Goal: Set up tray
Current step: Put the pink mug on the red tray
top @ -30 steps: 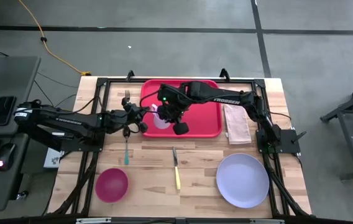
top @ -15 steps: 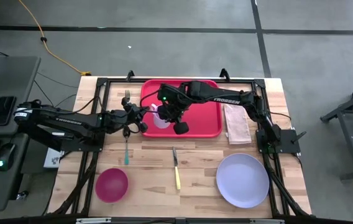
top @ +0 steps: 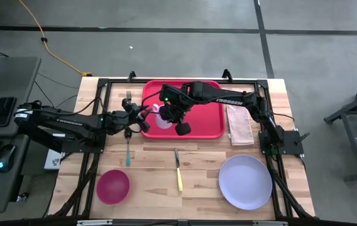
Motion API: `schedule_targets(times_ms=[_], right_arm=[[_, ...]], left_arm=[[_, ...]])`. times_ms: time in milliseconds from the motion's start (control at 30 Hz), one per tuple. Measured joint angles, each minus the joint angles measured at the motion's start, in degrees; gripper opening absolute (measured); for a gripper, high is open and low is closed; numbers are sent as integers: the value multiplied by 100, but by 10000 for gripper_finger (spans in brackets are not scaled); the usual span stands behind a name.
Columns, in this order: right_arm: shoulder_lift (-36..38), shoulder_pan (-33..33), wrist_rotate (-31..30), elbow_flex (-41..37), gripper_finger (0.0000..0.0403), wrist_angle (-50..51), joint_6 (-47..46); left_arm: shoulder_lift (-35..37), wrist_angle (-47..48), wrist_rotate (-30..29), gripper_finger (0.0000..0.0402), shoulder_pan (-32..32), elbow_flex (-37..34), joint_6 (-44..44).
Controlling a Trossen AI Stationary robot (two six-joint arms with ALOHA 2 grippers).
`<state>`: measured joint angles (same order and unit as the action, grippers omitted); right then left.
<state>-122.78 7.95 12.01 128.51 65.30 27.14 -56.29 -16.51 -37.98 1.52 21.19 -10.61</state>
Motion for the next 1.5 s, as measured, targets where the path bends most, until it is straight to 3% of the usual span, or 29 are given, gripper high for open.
schedule_targets(times_ms=[200,467,1033,1267,1500], right_arm=[[0,2,37,0,0,-180,25],[4,-31,160,0,0,-202,-15],[-146,-282,249,9,0,-326,-133],[-162,-285,199,9,0,-275,-149],[-164,-285,183,9,0,-271,-166]], left_arm=[[0,-2,304,195,-2,0,10],[0,-2,125,198,0,0,255],[0,-46,110,148,0,179,727],[-2,339,147,129,2,377,845],[-2,462,291,62,0,439,839]])
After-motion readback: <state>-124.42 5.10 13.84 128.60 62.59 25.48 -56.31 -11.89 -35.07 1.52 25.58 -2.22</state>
